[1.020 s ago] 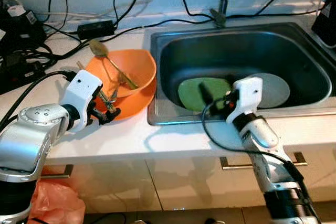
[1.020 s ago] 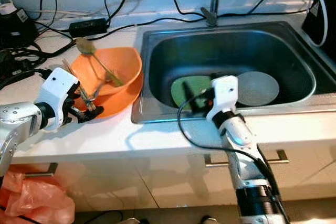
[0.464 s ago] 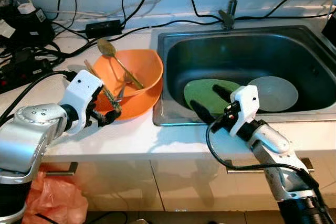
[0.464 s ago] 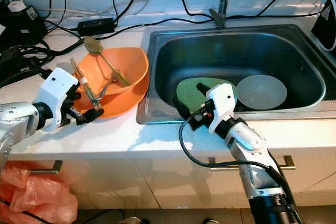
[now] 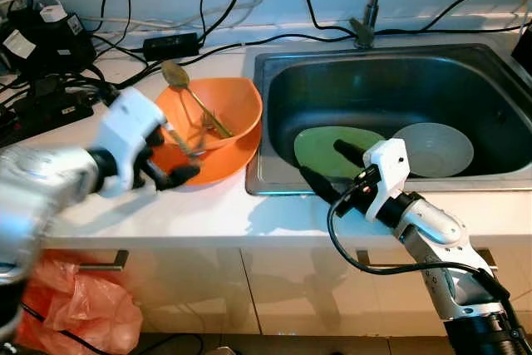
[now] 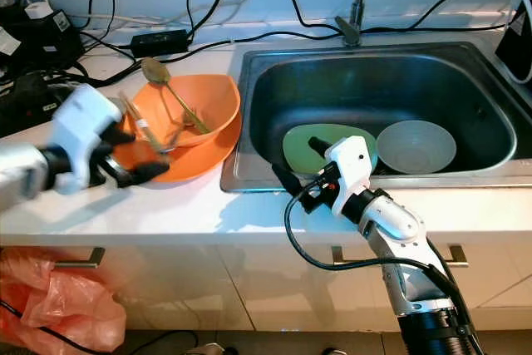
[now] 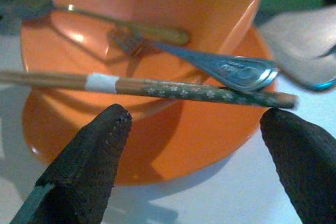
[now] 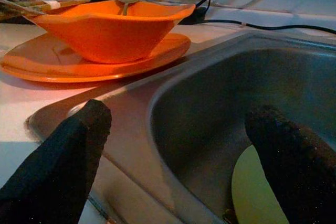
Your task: Kitchen organization
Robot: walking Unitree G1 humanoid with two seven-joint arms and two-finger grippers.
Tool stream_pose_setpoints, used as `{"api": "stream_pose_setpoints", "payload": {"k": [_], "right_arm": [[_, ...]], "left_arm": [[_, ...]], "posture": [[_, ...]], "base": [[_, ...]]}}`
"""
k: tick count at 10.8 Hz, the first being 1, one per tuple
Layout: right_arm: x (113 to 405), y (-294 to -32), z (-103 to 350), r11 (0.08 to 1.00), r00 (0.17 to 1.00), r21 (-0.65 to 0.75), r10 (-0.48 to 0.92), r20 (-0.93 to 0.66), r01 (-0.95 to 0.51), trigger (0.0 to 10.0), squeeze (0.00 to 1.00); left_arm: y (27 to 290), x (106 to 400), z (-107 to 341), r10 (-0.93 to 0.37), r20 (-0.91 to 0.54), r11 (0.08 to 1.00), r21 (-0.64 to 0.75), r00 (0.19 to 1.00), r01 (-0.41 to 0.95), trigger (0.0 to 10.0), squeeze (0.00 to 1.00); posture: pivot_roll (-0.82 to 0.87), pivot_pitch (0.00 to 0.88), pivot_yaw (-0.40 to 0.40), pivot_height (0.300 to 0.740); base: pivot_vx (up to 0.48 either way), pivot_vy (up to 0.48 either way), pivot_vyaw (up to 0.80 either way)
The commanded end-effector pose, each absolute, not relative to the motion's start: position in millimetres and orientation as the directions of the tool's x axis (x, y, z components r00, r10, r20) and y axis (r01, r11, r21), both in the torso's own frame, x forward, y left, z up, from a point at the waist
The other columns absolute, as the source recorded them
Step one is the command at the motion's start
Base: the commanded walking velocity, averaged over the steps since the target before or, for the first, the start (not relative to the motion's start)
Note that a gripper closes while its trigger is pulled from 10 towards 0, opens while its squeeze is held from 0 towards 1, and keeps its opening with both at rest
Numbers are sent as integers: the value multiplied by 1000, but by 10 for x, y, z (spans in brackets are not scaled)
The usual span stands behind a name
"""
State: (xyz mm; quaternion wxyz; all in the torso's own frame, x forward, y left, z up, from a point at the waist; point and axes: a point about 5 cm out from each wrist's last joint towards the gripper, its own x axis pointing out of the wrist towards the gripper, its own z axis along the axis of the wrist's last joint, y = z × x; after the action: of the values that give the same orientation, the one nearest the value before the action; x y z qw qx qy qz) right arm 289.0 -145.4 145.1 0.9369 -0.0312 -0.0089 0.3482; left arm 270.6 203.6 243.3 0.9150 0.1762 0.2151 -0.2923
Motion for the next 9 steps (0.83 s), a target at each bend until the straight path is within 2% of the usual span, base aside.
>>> {"api": "stream_pose_setpoints", "payload": {"k": [1,3,5,6,7,8,9], "right_arm": [[2873,-1439,1342,745,745,-36,665,-55,-667,10000,0],[2889,-1427,1342,743,743,-33,667,-55,-669,10000,0],[2920,-1410,1367,740,741,-36,670,-46,-671,10000,0],[2944,-1401,1379,748,748,-34,662,-37,-663,10000,0],[2957,-1383,1381,752,753,-40,657,-33,-658,10000,0],[2966,-1375,1373,755,757,-46,653,-36,-654,10000,0],[2990,-1372,1370,763,765,-50,644,-36,-644,10000,0]], "left_arm": [[2014,2646,2571,-520,-475,733,179,710,656,10000,0],[1956,2528,2756,-646,-429,653,119,632,748,10000,0],[1986,2577,2897,-682,-332,668,79,651,740,10000,0],[2010,2769,2909,-622,-196,773,3,758,635,10000,0],[2032,2941,2838,-494,-61,868,-87,867,489,10000,0],[2032,2991,2796,-400,28,913,-80,916,401,10000,0],[1989,2965,2778,-308,161,934,-136,938,330,10000,0]], "posture": [[179,37,102,740],[185,31,98,740],[182,24,92,740],[179,22,89,740],[177,20,85,740],[178,18,80,740],[180,17,74,740]], "base": [[0,0,0],[0,0,0],[0,0,0],[0,0,0],[0,0,0],[0,0,0],[0,0,0]]}}
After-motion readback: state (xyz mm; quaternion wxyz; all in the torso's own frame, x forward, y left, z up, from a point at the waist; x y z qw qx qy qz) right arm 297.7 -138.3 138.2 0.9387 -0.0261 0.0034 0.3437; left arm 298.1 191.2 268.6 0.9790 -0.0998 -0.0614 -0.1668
